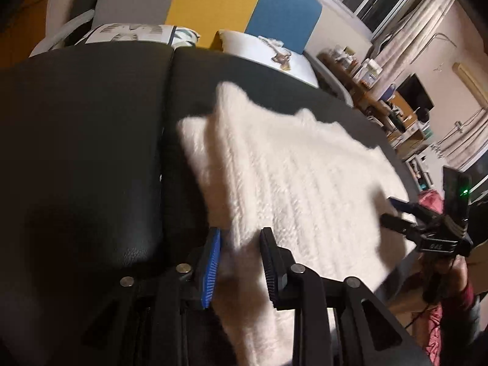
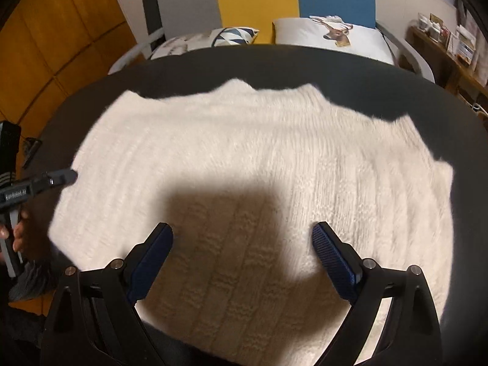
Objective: Fold clothes
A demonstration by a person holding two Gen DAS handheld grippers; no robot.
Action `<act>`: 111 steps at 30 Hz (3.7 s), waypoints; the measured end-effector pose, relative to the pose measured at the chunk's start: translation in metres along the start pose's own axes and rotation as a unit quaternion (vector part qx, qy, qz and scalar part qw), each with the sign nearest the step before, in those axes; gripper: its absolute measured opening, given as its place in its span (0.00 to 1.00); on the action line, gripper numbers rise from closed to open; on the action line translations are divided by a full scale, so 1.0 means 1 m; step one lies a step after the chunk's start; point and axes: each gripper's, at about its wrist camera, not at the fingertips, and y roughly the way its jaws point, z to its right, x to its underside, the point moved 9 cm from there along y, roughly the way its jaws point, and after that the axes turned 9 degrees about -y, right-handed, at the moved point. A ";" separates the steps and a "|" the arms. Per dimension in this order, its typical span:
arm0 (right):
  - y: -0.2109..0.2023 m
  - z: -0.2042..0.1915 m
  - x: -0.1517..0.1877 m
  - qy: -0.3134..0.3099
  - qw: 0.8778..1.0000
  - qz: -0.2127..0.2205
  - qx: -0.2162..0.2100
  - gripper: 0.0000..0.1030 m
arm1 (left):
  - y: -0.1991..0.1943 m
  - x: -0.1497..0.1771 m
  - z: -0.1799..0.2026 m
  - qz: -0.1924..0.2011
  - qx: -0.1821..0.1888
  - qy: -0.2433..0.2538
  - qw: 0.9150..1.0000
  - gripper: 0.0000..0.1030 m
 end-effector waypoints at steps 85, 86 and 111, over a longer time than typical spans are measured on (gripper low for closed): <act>0.005 0.018 -0.003 0.011 0.999 0.024 0.025 1.00 | 0.075 -0.055 0.068 -0.003 -0.012 0.099 0.995 0.21; 0.010 0.025 -0.006 0.005 0.999 0.017 0.045 1.00 | 0.082 -0.055 0.061 -0.003 -0.025 0.089 0.996 0.21; -0.020 0.023 0.023 0.132 0.985 0.055 -0.098 1.00 | 0.041 -0.002 -0.035 -0.095 0.197 -0.214 0.952 0.54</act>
